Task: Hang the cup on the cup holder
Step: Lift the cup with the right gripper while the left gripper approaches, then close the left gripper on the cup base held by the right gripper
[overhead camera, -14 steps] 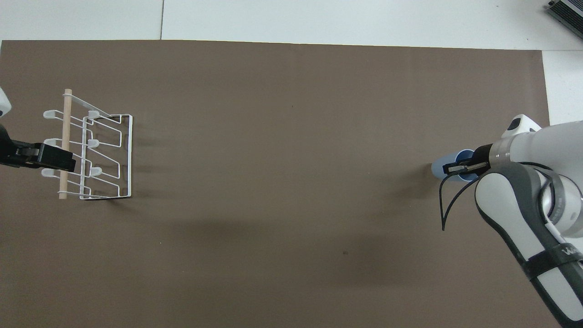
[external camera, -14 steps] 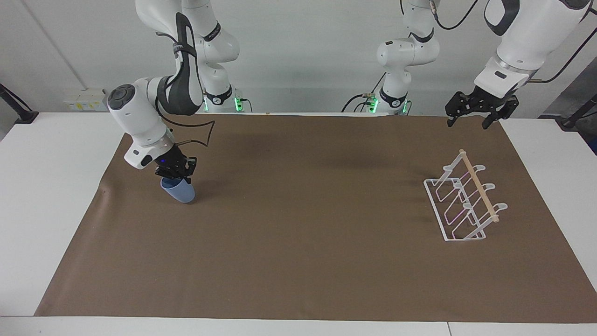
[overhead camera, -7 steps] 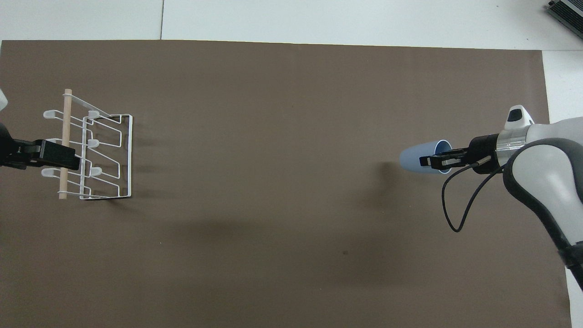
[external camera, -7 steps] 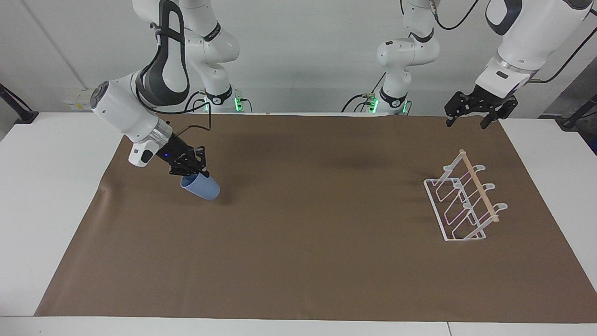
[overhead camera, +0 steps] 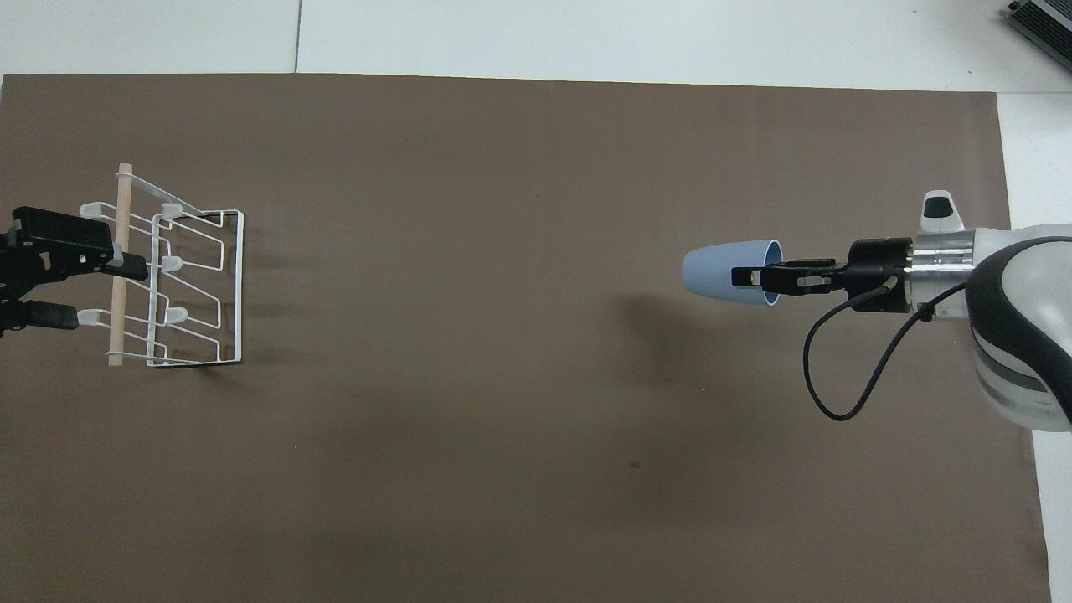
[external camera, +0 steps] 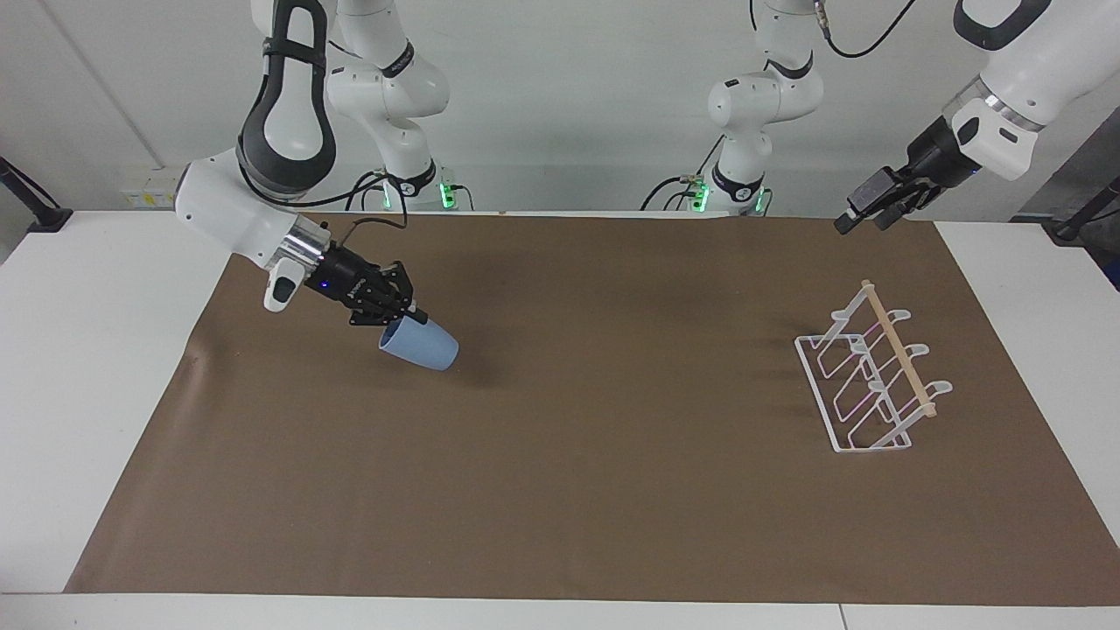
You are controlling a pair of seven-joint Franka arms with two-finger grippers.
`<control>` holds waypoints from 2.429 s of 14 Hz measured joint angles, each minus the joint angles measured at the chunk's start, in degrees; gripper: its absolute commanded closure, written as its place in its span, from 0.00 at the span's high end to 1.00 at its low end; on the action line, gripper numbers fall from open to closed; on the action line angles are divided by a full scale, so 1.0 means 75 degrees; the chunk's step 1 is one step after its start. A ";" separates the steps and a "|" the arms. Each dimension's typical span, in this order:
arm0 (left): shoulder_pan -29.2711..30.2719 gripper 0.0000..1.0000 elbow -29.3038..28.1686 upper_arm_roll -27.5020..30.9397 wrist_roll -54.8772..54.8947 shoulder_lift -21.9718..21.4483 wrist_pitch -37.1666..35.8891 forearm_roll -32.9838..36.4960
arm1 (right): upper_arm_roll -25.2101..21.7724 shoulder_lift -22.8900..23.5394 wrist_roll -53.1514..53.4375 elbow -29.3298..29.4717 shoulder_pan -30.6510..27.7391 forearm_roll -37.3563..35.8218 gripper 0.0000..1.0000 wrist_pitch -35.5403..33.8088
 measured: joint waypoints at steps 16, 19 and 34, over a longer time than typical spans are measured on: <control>-0.0942 1.00 -0.2534 -0.0292 -0.4891 -0.0782 0.2043 -0.3449 | 0.2854 -0.0162 0.0949 0.0248 0.0066 0.4120 0.00 0.1498; -0.1602 1.00 -0.2801 -0.0303 -0.5715 -0.0784 0.3098 -0.3672 | 0.3501 -0.0186 0.1050 0.0324 0.0066 0.4812 0.00 0.2096; -0.2349 1.00 -0.3003 -0.0230 -0.6012 -0.0781 0.4710 -0.4257 | 0.4373 -0.0193 0.1058 0.0561 0.0059 0.6344 0.00 0.2857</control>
